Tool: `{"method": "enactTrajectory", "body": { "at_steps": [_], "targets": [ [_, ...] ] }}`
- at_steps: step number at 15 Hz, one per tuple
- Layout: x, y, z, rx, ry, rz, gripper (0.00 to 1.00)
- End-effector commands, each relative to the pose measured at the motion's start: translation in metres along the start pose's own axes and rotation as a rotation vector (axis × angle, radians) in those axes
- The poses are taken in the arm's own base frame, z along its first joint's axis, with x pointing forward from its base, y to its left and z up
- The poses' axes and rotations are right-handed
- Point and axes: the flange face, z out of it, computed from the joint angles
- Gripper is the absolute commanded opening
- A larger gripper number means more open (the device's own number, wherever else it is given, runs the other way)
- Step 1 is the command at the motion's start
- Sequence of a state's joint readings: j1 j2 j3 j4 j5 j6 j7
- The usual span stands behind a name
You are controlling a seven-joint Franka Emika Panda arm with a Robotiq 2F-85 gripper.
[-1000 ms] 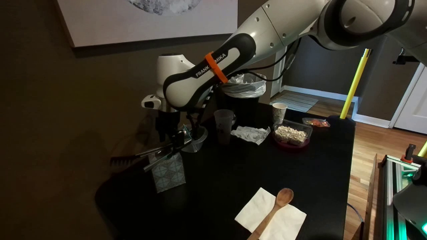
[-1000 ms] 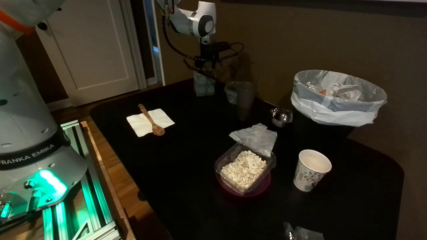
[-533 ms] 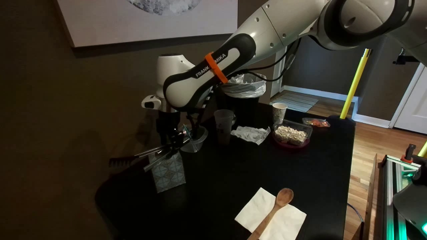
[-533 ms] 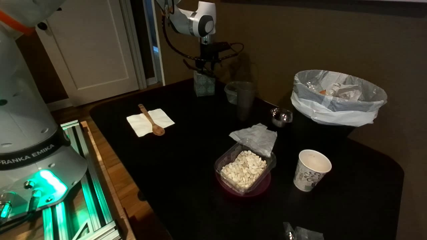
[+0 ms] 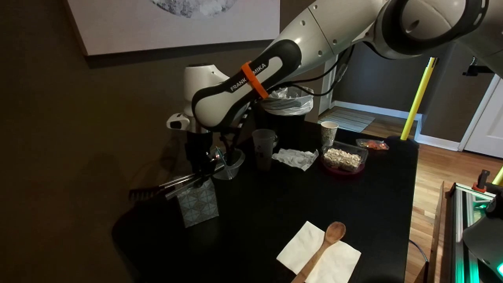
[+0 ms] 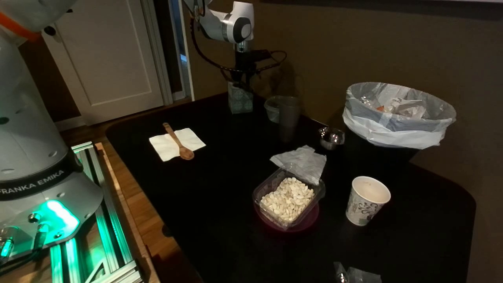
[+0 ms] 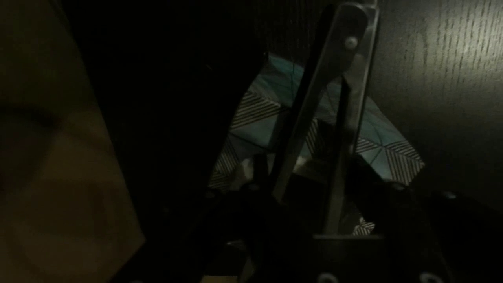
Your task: Put the silver item on the bowl
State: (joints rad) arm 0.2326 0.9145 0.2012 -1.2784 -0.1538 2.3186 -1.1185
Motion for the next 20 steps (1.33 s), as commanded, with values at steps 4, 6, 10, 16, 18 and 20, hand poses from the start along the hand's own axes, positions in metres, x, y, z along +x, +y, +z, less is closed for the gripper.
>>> {"method": "enactTrajectory", "body": {
  "at_steps": [4,6,10,16,18,20],
  "targets": [
    [0.006,0.001,-0.005,-0.004,-0.016,0.005,0.09],
    [0.007,0.002,-0.009,-0.008,-0.008,0.005,0.08],
    [0.008,0.004,-0.028,-0.019,0.036,0.01,0.08],
    [-0.028,0.034,-0.077,0.001,0.166,0.033,0.08],
    [-0.043,0.035,-0.088,0.061,0.194,0.012,0.08],
    [-0.041,0.039,-0.082,0.015,0.157,0.038,0.3]
  ]
}}
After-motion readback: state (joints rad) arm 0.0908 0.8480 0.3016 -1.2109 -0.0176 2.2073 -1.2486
